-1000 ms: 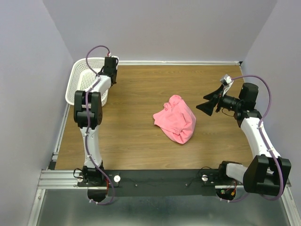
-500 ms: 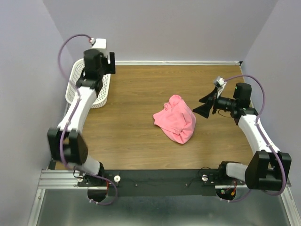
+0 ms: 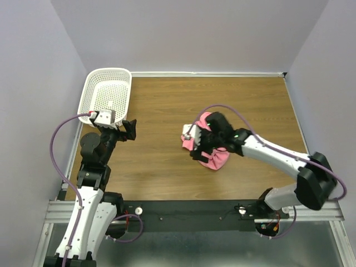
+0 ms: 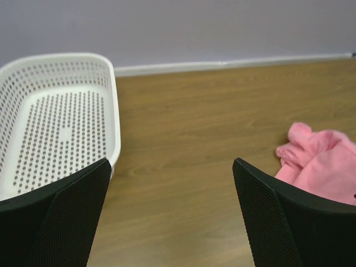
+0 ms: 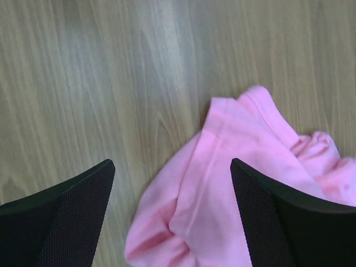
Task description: Fold and stack the t-shirts
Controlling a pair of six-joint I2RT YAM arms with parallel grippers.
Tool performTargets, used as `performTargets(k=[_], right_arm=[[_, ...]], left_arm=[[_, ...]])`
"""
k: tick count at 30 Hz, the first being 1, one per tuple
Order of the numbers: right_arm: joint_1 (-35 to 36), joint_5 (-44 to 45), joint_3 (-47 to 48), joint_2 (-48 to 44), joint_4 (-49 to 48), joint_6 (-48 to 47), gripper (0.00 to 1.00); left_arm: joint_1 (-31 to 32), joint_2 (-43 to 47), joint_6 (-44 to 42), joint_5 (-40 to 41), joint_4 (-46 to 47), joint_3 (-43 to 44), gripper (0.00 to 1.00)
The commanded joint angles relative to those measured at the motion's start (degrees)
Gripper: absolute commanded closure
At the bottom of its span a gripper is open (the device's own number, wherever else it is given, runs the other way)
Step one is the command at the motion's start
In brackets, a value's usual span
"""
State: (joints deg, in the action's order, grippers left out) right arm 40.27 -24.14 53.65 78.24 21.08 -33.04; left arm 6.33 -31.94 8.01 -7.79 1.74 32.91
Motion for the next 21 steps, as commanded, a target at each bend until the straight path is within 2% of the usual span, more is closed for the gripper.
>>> performTargets(k=[1,2,8,14,17,18,21], right_arm=[[8.9,22.1,4.6,10.1,-1.1,0.1,0.09],[9.8,26.6,8.0,12.4,-1.2,0.9,0.1],[13.3,36.3,14.6,26.4,-3.7,3.9,0.14],[13.7,41.9,15.2,29.7,-5.2,5.7,0.29],[13.7,42.8,14.5,29.6,-6.1,5.9,0.41],[13.7,42.6,14.5,29.4,-6.2,6.1,0.5],[13.7,40.8,14.6,28.7,-6.2,7.0,0.66]], left_arm=[[-0.2,2.2,-0.5,-2.0,-1.0,1.0,0.03],[-0.2,2.6,-0.6,-1.2,-0.9,0.9,0.03],[-0.2,5.5,-1.7,2.0,-1.6,0.8,0.04],[-0.2,7.8,-0.4,0.5,-1.6,0.4,0.04],[-0.2,7.8,-0.5,0.1,-1.6,0.4,0.04],[-0.2,7.7,-0.4,0.1,-1.6,0.4,0.04],[-0.2,7.5,-0.4,-0.4,-1.6,0.3,0.04]])
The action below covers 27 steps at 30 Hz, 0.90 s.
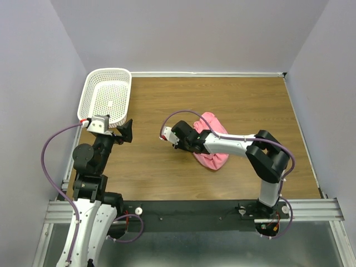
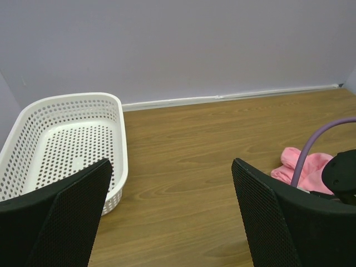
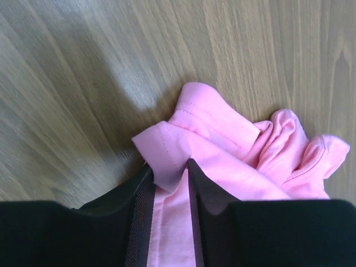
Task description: Fold and stack the t-shirts
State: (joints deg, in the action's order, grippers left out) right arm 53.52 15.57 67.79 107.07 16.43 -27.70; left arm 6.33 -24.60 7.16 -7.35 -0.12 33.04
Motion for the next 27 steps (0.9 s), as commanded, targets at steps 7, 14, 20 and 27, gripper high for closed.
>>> performTargets(k=[7,14,20,27], right_arm=[[0.3,-5.3,-0.6,-4.1,-0.9,3.8,0.94],[-4.5,-15.3,-1.6,-9.6,1.2,4.8,0.99],[-14.3,-27.9,-2.8,-16.3,2.9,6.2,0.99],[-39.4,-33.6,-5.6,-35.5,3.2,7.1,0.99]], left_arm=[[-0.2,-0.2,0.9,-0.9,0.2,0.2,0.04],[-0.2,-1.2,1.0,-3.3,0.2,0.0,0.04],[-0.2,-2.0,1.1,-7.3,1.7,-0.5,0.04],[0.0,-8.2,3.8,-19.0,5.4,-1.2,0.07]])
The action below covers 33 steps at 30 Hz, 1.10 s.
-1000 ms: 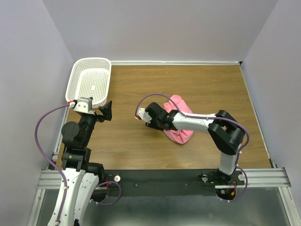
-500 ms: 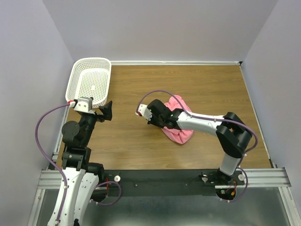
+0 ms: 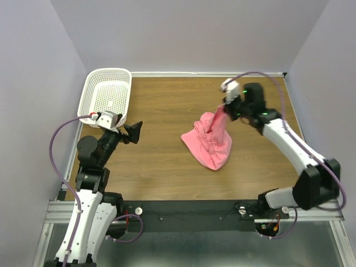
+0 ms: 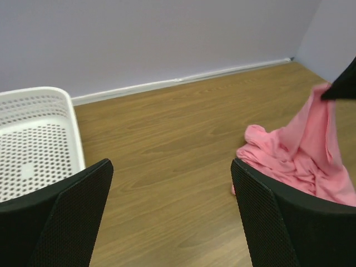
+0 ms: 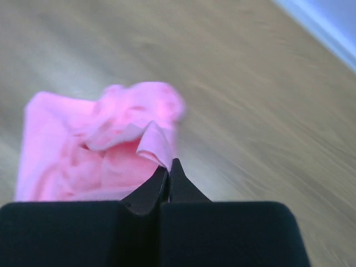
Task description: Fold and stack the t-shirts
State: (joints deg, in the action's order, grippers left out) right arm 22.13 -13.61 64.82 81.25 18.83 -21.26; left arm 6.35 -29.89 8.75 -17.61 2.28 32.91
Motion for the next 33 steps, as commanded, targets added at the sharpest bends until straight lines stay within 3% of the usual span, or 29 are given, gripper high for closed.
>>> performTargets(k=[1,5,7,9,11,17,18,21,25,29,33], right_arm=[[-12.6,-2.6,-5.3,-11.5,0.8,-0.2,1.0],[-26.0,3.6,-11.9,-18.3,0.3,-2.4,0.99],[-36.7,2.3,-15.6,-19.8,-1.2,-3.6,1.0],[-45.5,-0.3,-17.2,-18.5,-2.4,-6.1,0.99],[-48.8,-2.0,-18.8,-16.4,-2.3,-9.2,0.99],[-50.0,-1.9,-21.8,-14.3,-2.2,-14.3,0.61],[-50.1,-2.6,-21.9,-14.9,-2.2,-14.3,0.42],[-50.1,-11.8,-20.6,-16.4,0.8,-16.4,0.0],[-49.0,-33.5,-15.3,-9.2,9.4,-19.9,0.0],[-44.5,-38.4,-5.4,5.6,11.6,-16.7,0.0],[-41.1,-36.5,3.9,17.4,11.4,-11.5,0.06]], left_arm=[[0.1,-5.0,3.5,-9.9,3.3,-1.0,0.08],[1.4,-10.2,9.4,-13.3,5.5,-1.2,0.13],[4.5,-12.6,11.3,-12.4,6.4,-1.5,0.14],[10.0,-15.0,13.5,-8.4,6.8,-1.5,0.15],[13.7,-16.9,14.3,-4.1,7.1,-0.9,0.15],[25.5,-28.8,17.3,4.9,9.1,1.4,0.16],[26.5,-30.3,17.5,6.1,9.8,1.8,0.17],[29.5,-37.9,17.4,9.8,10.7,3.2,0.17],[30.6,-45.7,16.3,12.1,12.4,6.3,0.17],[30.8,-54.3,13.8,14.2,11.8,13.8,0.16],[30.8,-63.7,11.1,14.2,7.9,25.2,0.16]])
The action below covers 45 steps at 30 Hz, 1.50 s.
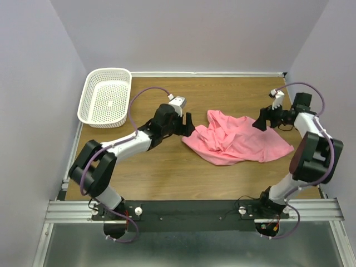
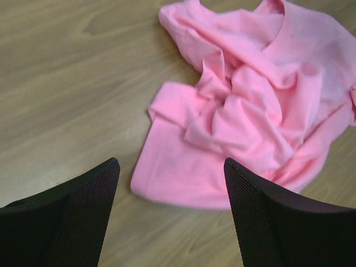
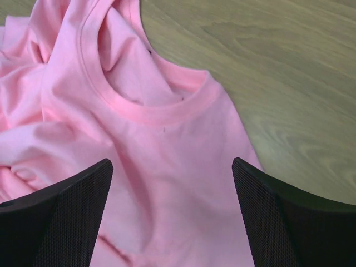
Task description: Fold and stack the t-shirts
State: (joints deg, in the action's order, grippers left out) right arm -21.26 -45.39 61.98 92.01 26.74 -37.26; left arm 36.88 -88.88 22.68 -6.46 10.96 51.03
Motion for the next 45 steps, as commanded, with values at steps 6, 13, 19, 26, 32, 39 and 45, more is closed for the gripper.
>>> performTargets(k=[6,13,19,26,32,39,45], right_arm=[[5.8,4.5,17.8,18.8,3.5,11.1,0.13],[8.9,11.6,22.0,25.8,3.4,13.0,0.19],[9.8,15.2,22.1,28.3,3.5,13.2,0.32],[9.8,15.2,21.3,27.3,3.5,13.9,0.74],[9.8,15.3,20.3,25.5,3.5,14.1,0.88],[9.8,15.4,19.4,23.8,3.5,14.3,0.95],[4.8,16.2,18.6,15.1,2.1,15.9,0.99]], left_arm=[[0.2,-17.4,-4.9,3.5,-7.6,17.1,0.17],[0.0,-22.5,-5.5,1.5,-10.7,21.0,0.19],[0.1,-24.5,-5.5,-1.5,-10.9,22.1,0.21],[0.2,-27.7,-4.7,-6.5,-10.9,24.6,0.29],[0.2,-28.1,-4.8,-8.9,-10.8,24.0,0.41],[0.2,-28.6,-4.0,-12.2,-10.9,23.6,1.0],[-2.4,-17.1,-3.3,-4.2,-8.3,12.7,1.0]])
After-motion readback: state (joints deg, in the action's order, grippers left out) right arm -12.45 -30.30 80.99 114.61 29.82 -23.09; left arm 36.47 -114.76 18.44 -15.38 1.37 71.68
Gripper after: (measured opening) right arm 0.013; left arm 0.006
